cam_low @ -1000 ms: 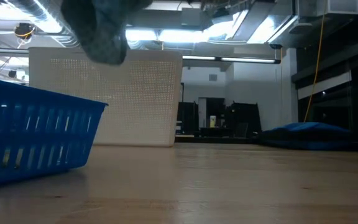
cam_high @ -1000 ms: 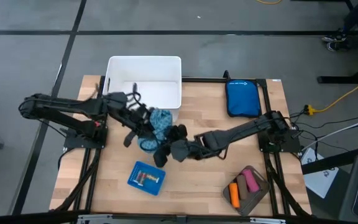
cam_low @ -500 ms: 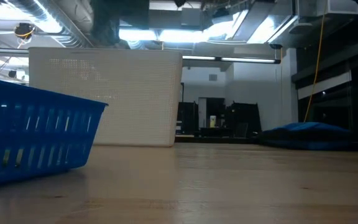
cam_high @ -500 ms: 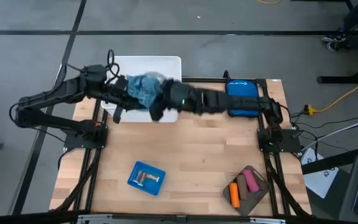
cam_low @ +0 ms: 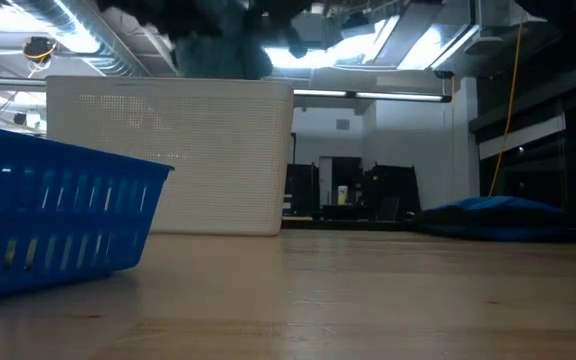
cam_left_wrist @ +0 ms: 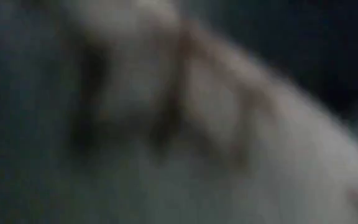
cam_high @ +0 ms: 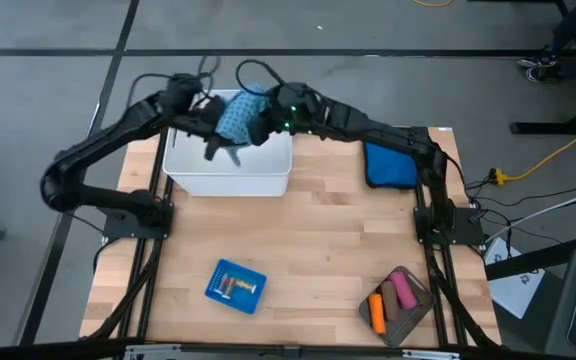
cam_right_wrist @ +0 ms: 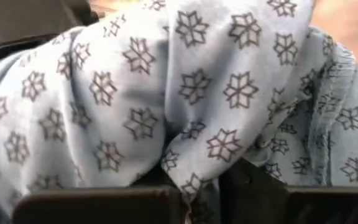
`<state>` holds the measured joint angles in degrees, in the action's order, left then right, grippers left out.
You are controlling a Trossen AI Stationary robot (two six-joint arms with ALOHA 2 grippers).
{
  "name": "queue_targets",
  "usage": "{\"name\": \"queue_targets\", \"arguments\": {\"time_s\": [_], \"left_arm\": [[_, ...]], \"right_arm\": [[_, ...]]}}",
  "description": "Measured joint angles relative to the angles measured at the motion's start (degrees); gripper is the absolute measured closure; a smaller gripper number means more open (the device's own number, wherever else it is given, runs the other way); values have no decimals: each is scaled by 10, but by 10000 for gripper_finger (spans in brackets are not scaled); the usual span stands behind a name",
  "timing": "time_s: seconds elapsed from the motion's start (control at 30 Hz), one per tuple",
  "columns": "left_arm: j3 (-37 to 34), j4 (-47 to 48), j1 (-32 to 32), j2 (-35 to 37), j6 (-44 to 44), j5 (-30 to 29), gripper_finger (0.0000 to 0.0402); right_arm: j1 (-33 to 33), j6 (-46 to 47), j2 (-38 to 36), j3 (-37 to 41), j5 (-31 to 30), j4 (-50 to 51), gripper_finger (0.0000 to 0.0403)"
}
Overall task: Pick & Place Medicine items
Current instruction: Put the blue patient gown into the white bin
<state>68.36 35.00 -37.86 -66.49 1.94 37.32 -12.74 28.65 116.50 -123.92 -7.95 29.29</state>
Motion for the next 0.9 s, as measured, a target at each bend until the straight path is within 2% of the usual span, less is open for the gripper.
{"name": "queue_targets", "arguments": {"time_s": [0.3,0.5,0.67,0.9], "left_arm": [[-1,5,-42,-80,2,-24,396],[-1,28,-78,-98,30,-26,395],[-34,26,-114,-74,32,-31,396],[-123,7,-178,8,32,-54,396]], "right_arm": [[-38,-4,50,0,24,58,368],[-51,-8,62,1,63,68,368],[-57,-8,69,1,94,78,368],[-56,-7,73,1,108,77,368]]}}
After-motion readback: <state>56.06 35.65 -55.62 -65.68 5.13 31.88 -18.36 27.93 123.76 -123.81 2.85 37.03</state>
